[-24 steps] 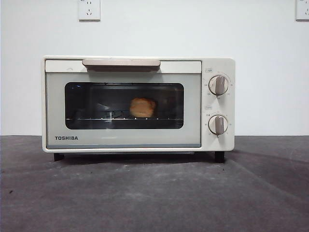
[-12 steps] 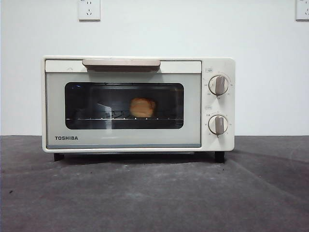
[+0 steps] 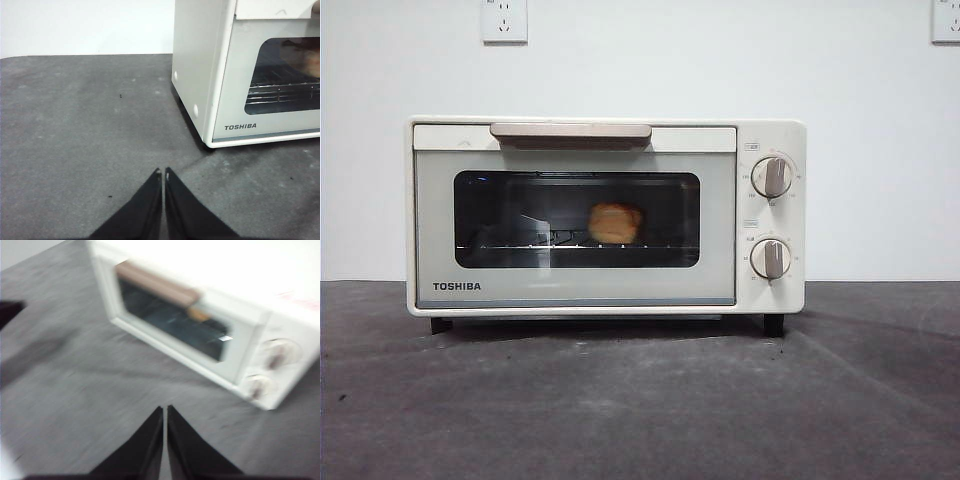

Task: The left arm flap open the oven, the right arm pick bread and place it into oven, the left arm flap close the oven

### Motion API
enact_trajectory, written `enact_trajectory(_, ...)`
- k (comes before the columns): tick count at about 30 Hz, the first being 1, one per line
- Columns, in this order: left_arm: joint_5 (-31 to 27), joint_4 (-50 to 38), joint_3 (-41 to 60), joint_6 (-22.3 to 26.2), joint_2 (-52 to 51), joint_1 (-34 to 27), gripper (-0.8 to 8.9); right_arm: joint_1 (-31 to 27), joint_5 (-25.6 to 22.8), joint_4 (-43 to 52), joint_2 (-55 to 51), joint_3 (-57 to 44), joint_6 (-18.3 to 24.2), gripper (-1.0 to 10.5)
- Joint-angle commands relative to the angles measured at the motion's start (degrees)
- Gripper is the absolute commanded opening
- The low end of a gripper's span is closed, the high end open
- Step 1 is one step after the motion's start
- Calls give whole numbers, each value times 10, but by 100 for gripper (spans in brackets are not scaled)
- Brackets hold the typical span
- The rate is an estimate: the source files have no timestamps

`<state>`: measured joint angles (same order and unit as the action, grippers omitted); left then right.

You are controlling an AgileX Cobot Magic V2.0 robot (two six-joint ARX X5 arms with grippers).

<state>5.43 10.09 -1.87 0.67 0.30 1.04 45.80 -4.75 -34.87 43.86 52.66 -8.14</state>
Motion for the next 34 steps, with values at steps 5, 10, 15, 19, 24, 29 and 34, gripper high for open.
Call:
enact_trajectory(5,-1,4,12,-3,-1,0,16,-128,52,122,-93,-98,17,9)
enact_trajectory(10,-1,4,12,-3,-1,0,16,-235,67,209,-184,-205,48,9)
enact_trajectory(15,-1,4,12,-3,-1,0,16,-321,67,264,-260,-295,68,9)
enact_trajectory(19,-1,4,12,-3,-1,0,16,-376,67,312,-313,-361,71,9)
enact_trajectory(24,-1,4,12,-3,-1,0,16,-419,67,350,-364,-425,71,9)
enact_trajectory(29,-1,4,12,-3,-1,0,16,-447,67,362,-397,-469,71,9)
enact_trajectory(34,-1,4,12,-3,-1,0,16,-455,66,362,-419,-504,71,9)
